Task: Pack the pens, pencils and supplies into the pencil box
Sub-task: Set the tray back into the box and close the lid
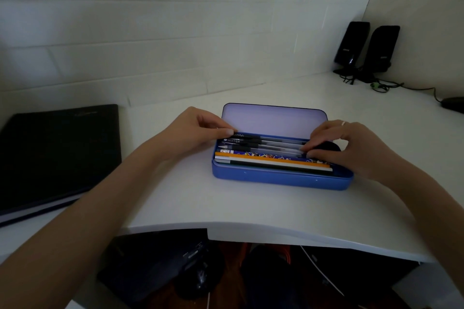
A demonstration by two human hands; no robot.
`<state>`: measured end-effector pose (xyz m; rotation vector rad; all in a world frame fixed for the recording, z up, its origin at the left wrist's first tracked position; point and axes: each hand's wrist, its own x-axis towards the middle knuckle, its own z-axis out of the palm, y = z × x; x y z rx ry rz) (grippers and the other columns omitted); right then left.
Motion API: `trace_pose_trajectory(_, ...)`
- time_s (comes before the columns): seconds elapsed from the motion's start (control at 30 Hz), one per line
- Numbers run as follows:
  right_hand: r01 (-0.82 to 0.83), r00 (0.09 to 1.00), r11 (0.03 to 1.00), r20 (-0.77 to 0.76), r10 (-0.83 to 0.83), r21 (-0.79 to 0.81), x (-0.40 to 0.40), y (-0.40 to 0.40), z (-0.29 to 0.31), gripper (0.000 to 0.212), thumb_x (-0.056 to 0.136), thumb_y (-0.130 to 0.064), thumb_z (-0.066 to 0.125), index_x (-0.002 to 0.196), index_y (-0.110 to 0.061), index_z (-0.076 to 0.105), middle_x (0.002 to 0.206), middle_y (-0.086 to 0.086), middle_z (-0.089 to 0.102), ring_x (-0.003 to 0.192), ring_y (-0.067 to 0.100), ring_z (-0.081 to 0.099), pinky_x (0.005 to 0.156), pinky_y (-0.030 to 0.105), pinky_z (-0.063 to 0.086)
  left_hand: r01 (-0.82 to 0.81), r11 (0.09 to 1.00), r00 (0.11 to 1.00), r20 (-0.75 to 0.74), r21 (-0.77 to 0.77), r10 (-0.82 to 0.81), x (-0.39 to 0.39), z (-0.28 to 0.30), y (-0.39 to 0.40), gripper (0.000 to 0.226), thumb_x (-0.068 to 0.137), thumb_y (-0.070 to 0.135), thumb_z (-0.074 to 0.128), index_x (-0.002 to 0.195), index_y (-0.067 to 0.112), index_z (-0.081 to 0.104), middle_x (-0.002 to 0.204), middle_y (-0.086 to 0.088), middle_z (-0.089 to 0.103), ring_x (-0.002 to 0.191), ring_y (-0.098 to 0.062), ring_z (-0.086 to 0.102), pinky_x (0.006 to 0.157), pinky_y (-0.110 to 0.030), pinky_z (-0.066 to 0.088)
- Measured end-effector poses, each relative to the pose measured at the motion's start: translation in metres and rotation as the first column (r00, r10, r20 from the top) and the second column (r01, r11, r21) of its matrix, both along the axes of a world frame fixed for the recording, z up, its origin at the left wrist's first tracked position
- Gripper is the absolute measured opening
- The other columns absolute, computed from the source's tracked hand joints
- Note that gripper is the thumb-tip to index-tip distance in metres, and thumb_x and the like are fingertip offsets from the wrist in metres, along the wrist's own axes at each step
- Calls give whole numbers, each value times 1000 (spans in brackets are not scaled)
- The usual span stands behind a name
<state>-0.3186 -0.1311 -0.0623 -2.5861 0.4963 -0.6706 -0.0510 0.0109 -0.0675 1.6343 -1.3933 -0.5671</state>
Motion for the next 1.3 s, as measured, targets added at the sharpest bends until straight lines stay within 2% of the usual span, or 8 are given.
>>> trace_pose_trajectory(0.13,44,999,999,17,-43,-26,0,-2,-2,12,70,-20,77,76,-30,74,80,-10,66,84,5,60,74,7,41,2,1000,1000,-19,8,-2,1,0,0,11,78,24,72,87,23,77,89,-9,76,79,-12,60,83,-32,46)
trace_pose_trajectory(0.47,110,992,994,53,-111,8,0,-2,-3,10,71,-19,75,68,-27,70,74,-4,66,78,14,58,70,17,44,-4,1000,1000,-18,23,4,-2,2,1,11,78,24,72,88,21,77,88,-3,76,79,-9,63,84,-26,48)
trace_pose_trajectory(0.6,114,992,994,53,-113,-5,2,-2,-6,19,70,-18,76,59,-26,63,70,-6,65,75,16,56,70,22,43,23,999,1000,16,31,-23,-3,5,2,10,75,23,74,82,32,76,68,12,72,67,2,59,68,-7,43)
trace_pose_trajectory(0.77,120,992,993,39,-120,-12,2,-3,-7,14,72,-20,75,63,-22,64,67,-5,64,75,15,56,70,22,42,1,1000,998,56,24,-2,-2,4,0,11,75,25,74,81,34,75,60,16,67,63,2,55,61,-5,39)
trace_pose_trajectory(0.87,84,996,996,31,-84,-8,1,-2,-3,12,70,-27,75,65,-27,64,80,-10,64,77,13,57,70,14,42,3,1000,999,43,15,-4,-2,4,0,8,77,24,72,83,29,75,57,17,66,60,2,52,58,-4,37)
trace_pose_trajectory(0.93,24,1000,999,-12,-24,22,-1,-1,0,9,68,-38,70,69,-30,67,84,-10,65,81,13,59,73,16,45,7,1000,999,38,13,-8,-2,4,0,8,78,24,72,83,28,75,57,17,66,59,2,53,57,-4,37)
trace_pose_trajectory(1.07,-41,998,996,-54,45,79,-4,-1,4,24,64,-50,62,79,-35,72,90,-13,66,86,9,61,78,18,48,-2,1000,999,40,12,1,-2,4,0,7,77,25,73,82,29,75,55,16,64,58,2,51,56,-4,36)
trace_pose_trajectory(1.3,-39,999,991,-20,42,125,-1,2,1,26,64,-47,64,72,-23,72,76,-6,69,75,14,63,74,24,48,-5,1000,999,33,10,5,-2,4,-1,7,76,26,73,81,31,75,57,15,65,61,0,50,56,-5,36)
